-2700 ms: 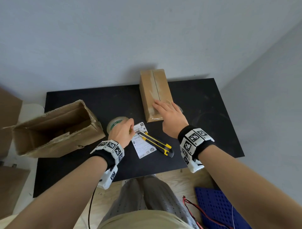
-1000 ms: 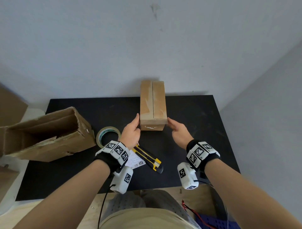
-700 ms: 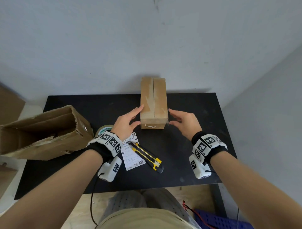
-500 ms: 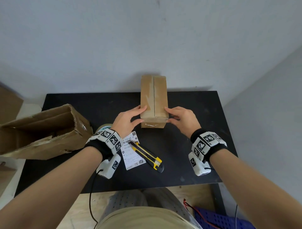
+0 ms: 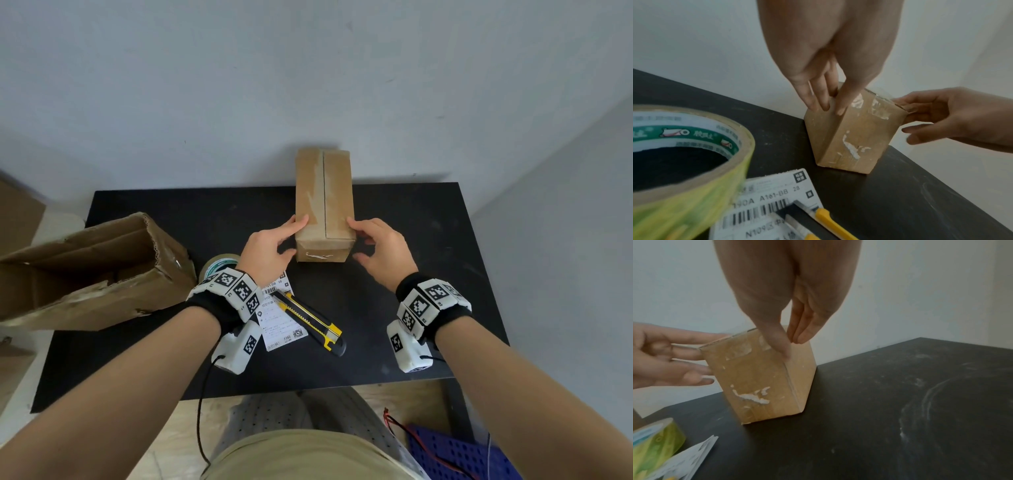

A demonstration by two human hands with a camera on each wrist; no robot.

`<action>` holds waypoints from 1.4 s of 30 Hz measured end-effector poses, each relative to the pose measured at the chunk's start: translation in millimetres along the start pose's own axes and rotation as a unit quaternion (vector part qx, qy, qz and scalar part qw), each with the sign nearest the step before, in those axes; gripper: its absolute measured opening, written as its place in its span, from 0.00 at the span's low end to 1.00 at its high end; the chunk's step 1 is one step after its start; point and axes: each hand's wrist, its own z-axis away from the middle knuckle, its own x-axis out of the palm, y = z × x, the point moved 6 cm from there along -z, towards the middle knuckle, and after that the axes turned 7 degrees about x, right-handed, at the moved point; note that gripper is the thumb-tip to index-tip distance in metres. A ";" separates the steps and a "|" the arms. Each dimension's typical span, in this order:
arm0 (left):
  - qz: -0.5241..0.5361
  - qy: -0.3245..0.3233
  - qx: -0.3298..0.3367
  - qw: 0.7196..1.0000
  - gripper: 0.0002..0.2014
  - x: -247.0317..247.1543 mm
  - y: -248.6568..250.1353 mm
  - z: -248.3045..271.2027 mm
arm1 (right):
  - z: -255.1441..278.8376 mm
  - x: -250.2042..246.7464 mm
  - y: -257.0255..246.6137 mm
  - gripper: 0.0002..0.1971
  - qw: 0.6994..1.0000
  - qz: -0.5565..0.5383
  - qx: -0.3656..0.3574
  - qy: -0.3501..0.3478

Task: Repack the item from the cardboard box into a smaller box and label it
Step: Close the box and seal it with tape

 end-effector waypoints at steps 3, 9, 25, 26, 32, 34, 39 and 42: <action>0.024 -0.050 -0.021 0.998 0.38 -1.2 -2.6 2.5 | 1.5 -5.0 2.2 0.33 0.999 -0.022 0.016 -0.042; 0.073 -0.012 -0.020 0.997 0.20 -2.9 -1.0 -3.0 | -5.8 -11.3 0.2 0.18 0.994 -0.088 0.059 -0.037; -0.047 -0.013 0.025 0.998 0.24 -5.6 5.9 -8.5 | -7.3 -8.2 -14.1 0.22 0.988 0.139 -0.061 -0.003; -0.051 -0.012 0.023 0.998 0.24 -5.9 6.3 -8.4 | -6.7 -7.9 -15.5 0.22 0.986 0.150 -0.069 -0.002; -0.136 -0.025 0.014 0.990 0.28 -7.7 18.6 -8.1 | 0.6 -8.3 -26.0 0.27 0.979 0.186 -0.070 0.048; -0.175 -0.026 0.013 0.984 0.28 -5.3 25.4 -8.7 | -0.1 -6.5 -32.8 0.26 0.974 0.205 -0.066 0.073; -0.167 -0.030 0.009 0.985 0.26 -5.5 22.3 -10.8 | -5.6 1.3 -39.2 0.21 0.969 0.212 -0.076 0.096; -0.139 -0.053 -0.004 0.989 0.25 -5.7 21.2 -9.7 | -2.5 0.6 -32.8 0.19 0.977 0.183 -0.086 0.073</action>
